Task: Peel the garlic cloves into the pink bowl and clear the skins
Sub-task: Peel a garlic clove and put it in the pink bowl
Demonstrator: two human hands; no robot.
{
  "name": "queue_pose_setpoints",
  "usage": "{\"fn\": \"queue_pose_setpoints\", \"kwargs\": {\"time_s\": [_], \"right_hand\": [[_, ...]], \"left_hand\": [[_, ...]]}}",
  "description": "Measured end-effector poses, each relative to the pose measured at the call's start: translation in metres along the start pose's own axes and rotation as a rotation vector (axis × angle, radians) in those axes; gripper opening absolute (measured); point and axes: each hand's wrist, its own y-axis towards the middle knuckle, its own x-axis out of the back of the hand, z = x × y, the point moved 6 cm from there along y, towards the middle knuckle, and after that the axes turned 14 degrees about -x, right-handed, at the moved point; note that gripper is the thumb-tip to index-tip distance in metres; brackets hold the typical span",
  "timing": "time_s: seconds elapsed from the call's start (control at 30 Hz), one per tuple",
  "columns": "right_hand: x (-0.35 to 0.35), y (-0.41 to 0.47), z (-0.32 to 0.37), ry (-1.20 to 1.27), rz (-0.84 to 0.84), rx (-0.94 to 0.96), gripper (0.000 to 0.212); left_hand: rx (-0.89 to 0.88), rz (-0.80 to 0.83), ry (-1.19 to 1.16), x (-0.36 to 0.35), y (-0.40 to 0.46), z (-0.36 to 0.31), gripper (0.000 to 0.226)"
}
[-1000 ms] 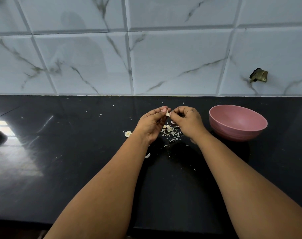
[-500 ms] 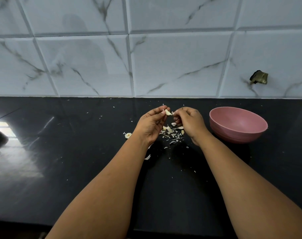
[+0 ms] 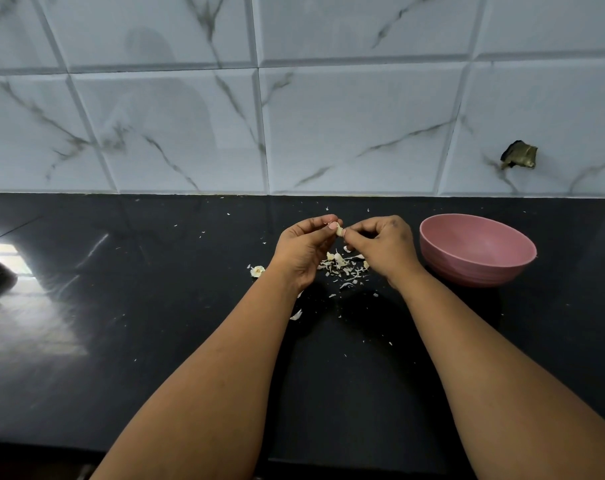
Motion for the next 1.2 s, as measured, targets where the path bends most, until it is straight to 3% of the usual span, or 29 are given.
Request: {"fn": "queue_pose_setpoints", "kwargs": {"time_s": [0.17, 0.37, 0.6, 0.87, 1.2], "right_hand": [[0.0005, -0.0015, 0.0023, -0.007, -0.019, 0.023, 0.010], [-0.0061, 0.0022, -0.0063, 0.181, 0.075, -0.121, 0.014], [-0.0043, 0.0030, -0.0065, 0.243, 0.059, -0.164, 0.015], [-0.0022, 0.0006, -0.0060, 0.088, 0.028, -0.085, 0.010], [-0.0002, -0.0009, -0.0014, 0.082, 0.042, -0.039, 0.016]], "left_hand": [[-0.014, 0.006, 0.026, -0.0002, -0.0010, -0.0007, 0.013], [-0.023, -0.002, -0.021, 0.0003, 0.0003, -0.0023, 0.013], [-0.041, -0.036, -0.017, 0.0015, -0.0001, -0.0034, 0.013], [-0.049, -0.025, -0.014, 0.0011, -0.0007, -0.0046, 0.014], [-0.066, -0.001, 0.053, -0.0021, -0.0025, -0.0052, 0.013]]}}
